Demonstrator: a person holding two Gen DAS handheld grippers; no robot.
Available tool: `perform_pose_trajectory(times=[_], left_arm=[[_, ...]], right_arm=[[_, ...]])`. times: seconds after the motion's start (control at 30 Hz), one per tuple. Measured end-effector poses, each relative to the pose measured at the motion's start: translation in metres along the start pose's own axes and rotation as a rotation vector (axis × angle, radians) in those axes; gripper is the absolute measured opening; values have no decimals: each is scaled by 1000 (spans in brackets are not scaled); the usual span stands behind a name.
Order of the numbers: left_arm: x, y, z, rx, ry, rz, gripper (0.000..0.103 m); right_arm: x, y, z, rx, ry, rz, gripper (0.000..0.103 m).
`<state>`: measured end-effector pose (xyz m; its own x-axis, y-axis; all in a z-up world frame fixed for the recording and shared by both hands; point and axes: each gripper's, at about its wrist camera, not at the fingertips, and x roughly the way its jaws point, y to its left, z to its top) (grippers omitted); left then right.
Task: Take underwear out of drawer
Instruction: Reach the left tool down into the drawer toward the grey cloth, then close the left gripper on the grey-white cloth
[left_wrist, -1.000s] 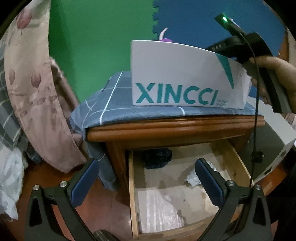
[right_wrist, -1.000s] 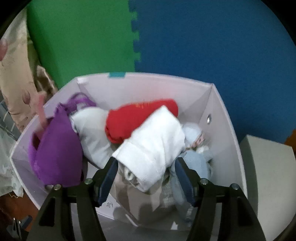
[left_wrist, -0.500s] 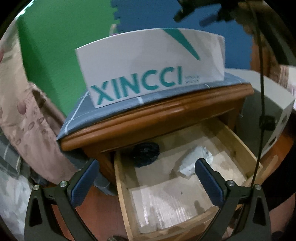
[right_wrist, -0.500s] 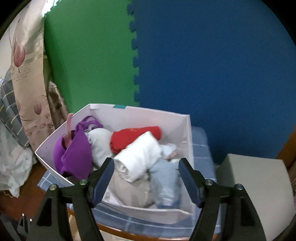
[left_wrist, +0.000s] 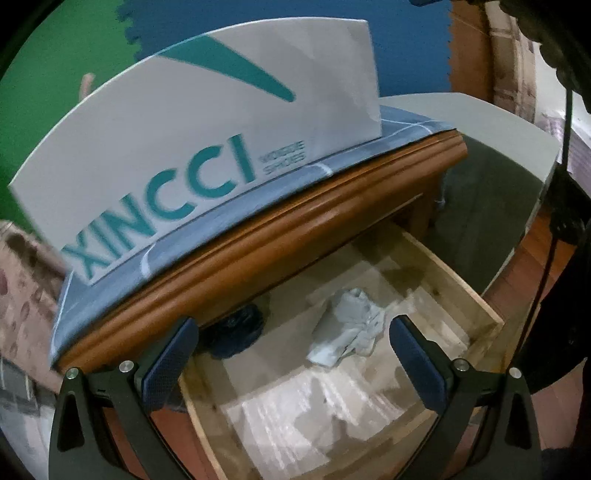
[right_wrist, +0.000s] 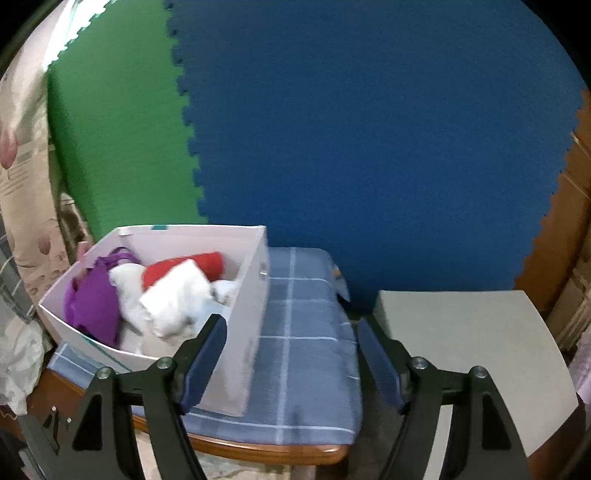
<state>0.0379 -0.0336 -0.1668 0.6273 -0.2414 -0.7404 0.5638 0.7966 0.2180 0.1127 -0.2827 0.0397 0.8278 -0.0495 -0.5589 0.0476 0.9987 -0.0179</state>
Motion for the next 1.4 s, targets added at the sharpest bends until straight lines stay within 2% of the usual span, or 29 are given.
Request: perform_pose_trajectory(times=[0.13, 0.2, 0.27, 0.37, 0.43, 0.47, 0.5, 0.57, 0.63, 0.7, 0.77, 0.83, 0.87, 0.93, 1.17, 1.27, 1.3, 1.33, 1.37, 1.4], left_arm=[[14, -11, 4, 82, 27, -22, 103], [15, -22, -1, 168, 1, -35, 103], [24, -36, -6, 252, 46, -35, 102], [29, -53, -14, 363, 43, -33, 102], [37, -61, -20, 444, 65, -53, 102], [46, -63, -26, 485, 105, -73, 102], [53, -62, -29, 492, 130, -98, 102], [62, -53, -30, 416, 162, -177, 102], [70, -46, -26, 356, 182, -203, 102], [79, -44, -23, 333, 189, -201, 102], [91, -44, -22, 338, 212, -190, 102], [109, -50, -23, 370, 283, -180, 100], [114, -55, -22, 393, 289, -181, 96], [119, -62, -17, 406, 246, -180, 96], [156, -75, -12, 424, 280, -181, 94], [170, -64, -18, 355, 371, -211, 85], [166, -59, -17, 326, 357, -223, 71], [164, -57, -16, 323, 353, -224, 64], [161, -57, -15, 337, 359, -210, 51], [157, -58, -14, 349, 372, -215, 45]], right_arm=[[4, -20, -8, 26, 6, -12, 77], [6, -27, -13, 38, 8, -15, 77], [9, -34, -20, 43, 13, -21, 78], [10, -43, -32, 42, 10, -13, 78], [8, -48, -46, 35, -9, -16, 78], [8, -51, -55, 29, -17, -17, 78], [8, -53, -66, 23, -27, -24, 78], [7, -55, -86, 17, -48, -41, 78], [11, -60, -97, 34, -6, -39, 78], [14, -64, -98, 49, 0, -17, 78], [16, -66, -98, 41, -2, -34, 79], [21, -68, -98, 55, 10, -19, 79], [25, -68, -99, 67, 26, -8, 79], [32, -66, -100, 73, 50, 9, 79], [41, -53, -103, 25, 75, 43, 79], [47, -51, -107, 25, 104, 62, 79], [49, -50, -107, 26, 107, 66, 79], [50, -50, -107, 28, 108, 66, 79], [50, -50, -106, 29, 106, 64, 79], [50, -49, -106, 28, 103, 65, 79]])
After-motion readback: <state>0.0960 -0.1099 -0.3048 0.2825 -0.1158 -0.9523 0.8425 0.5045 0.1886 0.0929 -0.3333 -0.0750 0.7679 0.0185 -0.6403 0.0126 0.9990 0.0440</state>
